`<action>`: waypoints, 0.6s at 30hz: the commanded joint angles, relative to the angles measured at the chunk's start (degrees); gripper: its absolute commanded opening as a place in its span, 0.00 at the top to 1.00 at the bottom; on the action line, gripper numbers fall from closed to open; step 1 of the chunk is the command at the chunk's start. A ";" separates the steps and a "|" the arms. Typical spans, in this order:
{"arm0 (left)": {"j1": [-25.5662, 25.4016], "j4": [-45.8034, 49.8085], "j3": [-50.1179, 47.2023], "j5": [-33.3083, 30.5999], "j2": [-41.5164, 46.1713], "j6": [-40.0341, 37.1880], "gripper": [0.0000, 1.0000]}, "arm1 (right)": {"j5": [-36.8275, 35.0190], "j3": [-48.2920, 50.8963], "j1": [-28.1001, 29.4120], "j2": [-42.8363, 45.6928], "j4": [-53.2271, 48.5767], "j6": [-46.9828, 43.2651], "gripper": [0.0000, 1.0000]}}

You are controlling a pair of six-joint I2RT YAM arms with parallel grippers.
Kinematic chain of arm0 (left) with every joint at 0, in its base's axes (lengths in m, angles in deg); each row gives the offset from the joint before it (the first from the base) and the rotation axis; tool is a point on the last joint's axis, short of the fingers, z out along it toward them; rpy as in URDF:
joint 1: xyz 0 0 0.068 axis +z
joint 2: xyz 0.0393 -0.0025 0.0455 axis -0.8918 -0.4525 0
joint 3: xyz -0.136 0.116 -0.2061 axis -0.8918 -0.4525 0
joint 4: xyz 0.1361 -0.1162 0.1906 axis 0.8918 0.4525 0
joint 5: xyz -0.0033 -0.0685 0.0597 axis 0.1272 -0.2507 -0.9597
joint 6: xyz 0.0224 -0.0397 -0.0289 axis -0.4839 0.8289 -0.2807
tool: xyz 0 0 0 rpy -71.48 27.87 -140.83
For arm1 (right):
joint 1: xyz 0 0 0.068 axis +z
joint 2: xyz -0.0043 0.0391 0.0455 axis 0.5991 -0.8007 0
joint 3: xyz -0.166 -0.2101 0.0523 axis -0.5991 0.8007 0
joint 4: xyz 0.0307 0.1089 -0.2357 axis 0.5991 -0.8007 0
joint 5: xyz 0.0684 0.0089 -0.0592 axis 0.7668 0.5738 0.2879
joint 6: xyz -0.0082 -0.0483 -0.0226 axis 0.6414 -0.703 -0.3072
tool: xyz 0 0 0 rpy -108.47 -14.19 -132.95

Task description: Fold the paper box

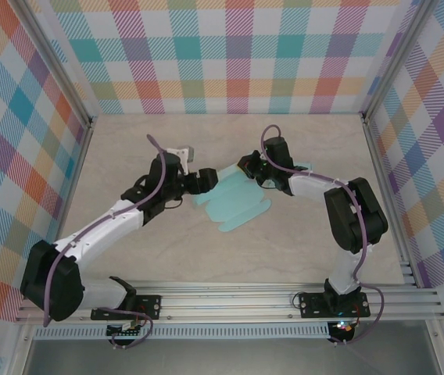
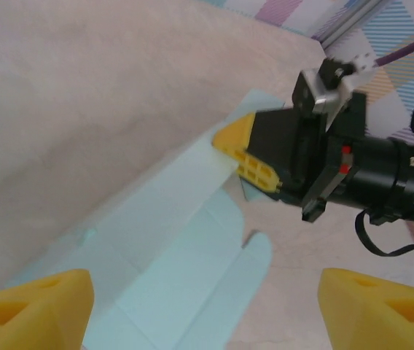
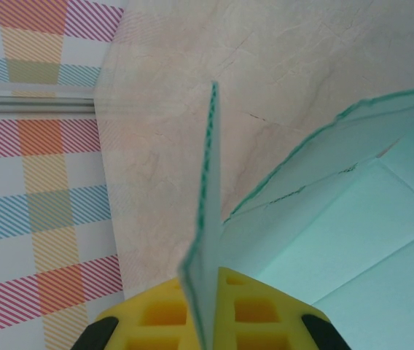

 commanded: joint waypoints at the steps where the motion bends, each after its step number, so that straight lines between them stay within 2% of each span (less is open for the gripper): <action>1: -0.53 -8.67 -4.44 4.49 -2.97 17.33 0.19 | -0.14 1.09 0.25 -0.48 0.06 -0.36 1.00; 4: -2.10 -13.17 -7.25 3.10 -3.65 21.94 0.16 | -0.21 1.00 0.48 -0.45 -0.38 -0.60 1.00; 7: -3.35 -11.94 -7.67 -0.88 -2.90 23.64 0.06 | -0.38 1.09 0.52 -0.35 -0.53 -0.69 1.00; 9: -3.65 -12.94 -8.08 -1.51 -3.04 24.95 0.04 | -0.38 1.09 0.60 -0.36 -0.47 -0.62 1.00; 14: -5.29 -17.21 -9.68 -0.69 -4.01 28.71 0.07 | -0.48 0.78 0.78 -0.87 -0.17 -0.35 1.00; 18: -5.83 -13.08 -7.79 -3.74 -3.19 22.82 0.14 | -0.12 0.34 1.13 -1.33 -0.01 -0.27 1.00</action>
